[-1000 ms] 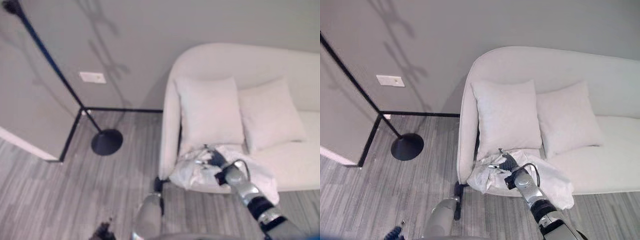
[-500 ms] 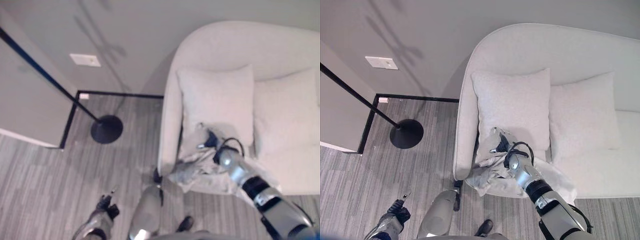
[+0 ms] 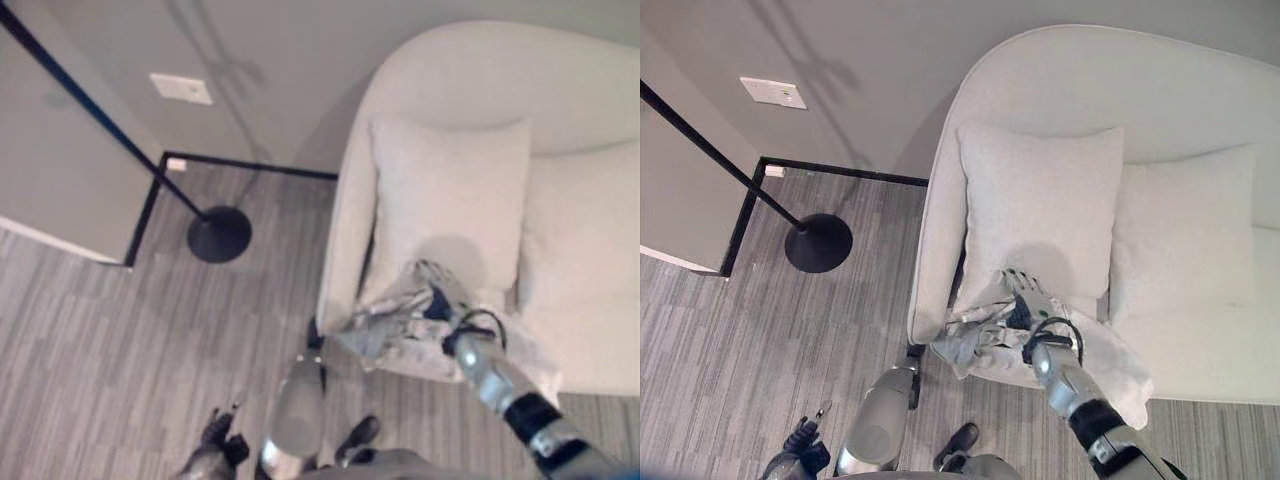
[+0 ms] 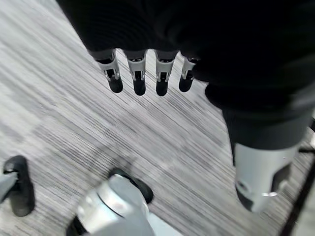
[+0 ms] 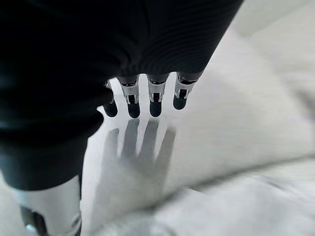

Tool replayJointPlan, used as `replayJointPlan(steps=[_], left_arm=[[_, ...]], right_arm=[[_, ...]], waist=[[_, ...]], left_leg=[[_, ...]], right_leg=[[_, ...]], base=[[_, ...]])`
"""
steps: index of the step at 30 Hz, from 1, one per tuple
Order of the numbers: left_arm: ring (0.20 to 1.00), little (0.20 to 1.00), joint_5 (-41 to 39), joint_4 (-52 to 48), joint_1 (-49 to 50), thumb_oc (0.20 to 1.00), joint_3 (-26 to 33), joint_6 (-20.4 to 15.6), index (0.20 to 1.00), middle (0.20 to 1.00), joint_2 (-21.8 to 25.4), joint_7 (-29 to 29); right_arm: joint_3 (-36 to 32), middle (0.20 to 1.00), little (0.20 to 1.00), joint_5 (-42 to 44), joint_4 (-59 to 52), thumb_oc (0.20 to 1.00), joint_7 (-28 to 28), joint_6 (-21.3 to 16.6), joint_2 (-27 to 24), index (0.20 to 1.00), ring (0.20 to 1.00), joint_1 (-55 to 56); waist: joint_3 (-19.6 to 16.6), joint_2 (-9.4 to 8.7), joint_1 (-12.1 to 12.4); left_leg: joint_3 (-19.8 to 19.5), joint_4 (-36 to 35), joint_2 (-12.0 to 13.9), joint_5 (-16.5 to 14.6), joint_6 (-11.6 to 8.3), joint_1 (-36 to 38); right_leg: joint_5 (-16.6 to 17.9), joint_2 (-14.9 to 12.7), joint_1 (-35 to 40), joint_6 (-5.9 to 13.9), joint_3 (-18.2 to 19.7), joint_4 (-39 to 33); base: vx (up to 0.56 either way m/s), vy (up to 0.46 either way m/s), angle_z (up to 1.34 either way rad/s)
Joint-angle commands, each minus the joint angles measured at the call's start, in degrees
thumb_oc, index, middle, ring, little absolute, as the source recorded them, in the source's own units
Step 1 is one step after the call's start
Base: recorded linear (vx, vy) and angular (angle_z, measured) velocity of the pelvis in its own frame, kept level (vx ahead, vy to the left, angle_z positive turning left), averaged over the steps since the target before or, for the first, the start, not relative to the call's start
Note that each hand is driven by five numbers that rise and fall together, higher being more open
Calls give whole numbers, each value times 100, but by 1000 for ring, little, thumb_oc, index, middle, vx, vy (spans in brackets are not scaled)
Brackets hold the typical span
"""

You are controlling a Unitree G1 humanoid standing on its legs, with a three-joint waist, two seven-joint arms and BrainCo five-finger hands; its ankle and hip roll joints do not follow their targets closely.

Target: Hang the clothes on the sofa on the clothes rack.

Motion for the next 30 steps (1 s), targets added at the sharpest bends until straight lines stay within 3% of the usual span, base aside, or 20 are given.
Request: replayJointPlan(steps=[1, 3, 6, 7, 9, 11, 12, 14, 15, 16, 17, 18, 20, 21, 26, 30], left_arm=[[1000, 1000, 130, 121, 346, 1000, -398, -93, 1000, 1000, -167, 13], [1000, 1000, 207, 97, 319, 1000, -485, -109, 1000, 1000, -202, -23], [1000, 1000, 103, 108, 307, 1000, -451, -110, 1000, 1000, -265, -27], [1000, 1000, 180, 221, 287, 1000, -468, -75, 1000, 1000, -303, -27], [1000, 1000, 414, 421, 219, 1000, -447, -27, 1000, 1000, -319, -26], [1000, 1000, 646, 610, 141, 1000, -442, -15, 1000, 1000, -324, -8], [1000, 1000, 738, 655, 82, 1000, -469, -2, 1000, 1000, -314, -7], [1000, 1000, 944, 744, -14, 1000, -543, 6, 1000, 1000, -349, 14], [1000, 1000, 950, 747, -17, 1000, -542, 4, 1000, 1000, -363, 18], [1000, 1000, 1246, 614, -106, 1000, -851, -66, 1000, 1000, -376, 45], [1000, 1000, 1288, 471, -171, 1000, -973, -60, 1000, 1000, -405, 17], [1000, 1000, 1329, 392, -261, 1000, -1080, -56, 1000, 1000, -389, 9], [1000, 1000, 1522, 190, -593, 1000, -1471, -156, 1000, 1000, -353, 24], [1000, 1000, 1616, -40, -871, 1000, -1679, -289, 1000, 1000, -290, 159], [1000, 1000, 1464, -102, -1179, 1000, -1610, -410, 1000, 1000, -91, 381], [1000, 1000, 1519, 489, -1139, 1000, -1354, -331, 1000, 1000, -115, 551]], right_arm=[[-112, 1000, 1000, -186, -275, 1000, -96, -63, -424, 1000, 1000, 248], [-128, 1000, 1000, -248, -310, 1000, -145, -68, -538, 1000, 1000, 225], [-145, 1000, 1000, -256, -377, 1000, -162, -48, -623, 1000, 1000, 268], [-216, 1000, 1000, -254, -473, 1000, -166, -28, -727, 1000, 1000, 322], [-349, 1000, 1000, -303, -697, 1000, -186, -13, -880, 1000, 1000, 419], [-476, 1000, 1000, -301, -760, 1000, -213, 0, -974, 1000, 1000, 487], [-515, 1000, 1000, -315, -738, 1000, -219, 23, -1024, 1000, 1000, 485], [-585, 1000, 1000, -384, -666, 1000, -233, 83, -1109, 1000, 1000, 496], [-585, 1000, 1000, -387, -666, 1000, -234, 82, -1120, 1000, 1000, 497], [-652, 1000, 1000, -530, -569, 1000, -259, 130, -1185, 1000, 1000, 393], [-737, 1000, 1000, -569, -578, 1000, -252, 176, -1224, 1000, 1000, 348], [-790, 1000, 1000, -567, -479, 1000, -308, 279, -1215, 1000, 1000, 308], [-813, 1000, 1000, -607, -155, 1000, -400, 521, -1182, 1000, 1000, -61], [-799, 1000, 1000, -651, 408, 1000, -716, 812, -1115, 1000, 1000, -473], [-869, 1000, 1000, -35, 1357, 1000, -1253, 1051, -875, 1000, 1000, -1216], [-1000, 1000, 1000, 535, 1938, 1000, -1613, 1125, -584, 1000, 1000, -1424]], waist=[[-252, 594, -22], [-208, 705, -15], [-177, 731, -87], [-150, 676, -266], [-166, 569, -530], [-210, 563, -720], [-253, 583, -822], [-276, 711, -1074], [-260, 721, -1080], [-243, 843, -1307], [-219, 915, -1501], [-156, 953, -1562], [96, 1012, -1624], [395, 1037, -1607], [645, 1061, -1543], [566, 979, -1344]], left_leg=[[-482, -834, 916, 1710, -1212, 185], [-551, -1058, 1016, 2034, -1319, 157], [-480, -968, 1062, 1850, -1240, 216], [-283, -336, 1017, 1230, -1009, 274], [4, 489, 971, 431, -775, 443], [75, 1231, 976, -196, -684, 677], [96, 1382, 1009, -344, -677, 874], [159, 1414, 1132, -581, -695, 1283], [164, 1403, 1121, -590, -688, 1311], [172, 1225, 1151, -885, -759, 1663], [228, 838, 930, -1451, -630, 1945], [264, 486, 715, -1684, -498, 2035], [257, 73, 322, -1811, -400, 1869], [126, 14, -98, -1829, -292, 1595], [-142, 294, -346, -1887, -308, 991], [-287, 429, -430, -1753, -339, 613]], right_leg=[[16, 152, -312, -110, 32, 116], [61, 193, -338, -105, -13, 4], [168, 128, -427, -112, -74, -85], [370, -55, -541, -99, -151, -156], [656, -357, -709, -83, -189, -237], [860, -625, -852, -34, -190, -201], [933, -749, -937, -15, -226, -171], [1071, -1026, -1081, 103, -287, -6], [1068, -1043, -1069, 121, -287, 14], [1284, -1388, -1345, 318, -232, 228], [1453, -1659, -1633, 522, -72, 452], [1632, -1963, -2020, 653, 60, 750], [1969, -2505, -2570, 884, 187, 1145], [2252, -2917, -2907, 973, 385, 1250], [2454, -3099, -2968, 999, 785, 953], [2509, -3159, -2845, 1022, 394, 691]], base=[[-152, -16, -2], [-177, 11, -7], [-195, -16, -3], [-277, -44, -2], [-262, 9, 9], [-119, 149, 24], [-100, 245, 18], [-68, 232, 15], [-115, 344, 56], [-147, 448, 60], [-250, 587, 52], [-370, 478, 34], [-562, 436, 94], [-445, 325, 117], [-223, 55, 60], [17, -69, 47]])
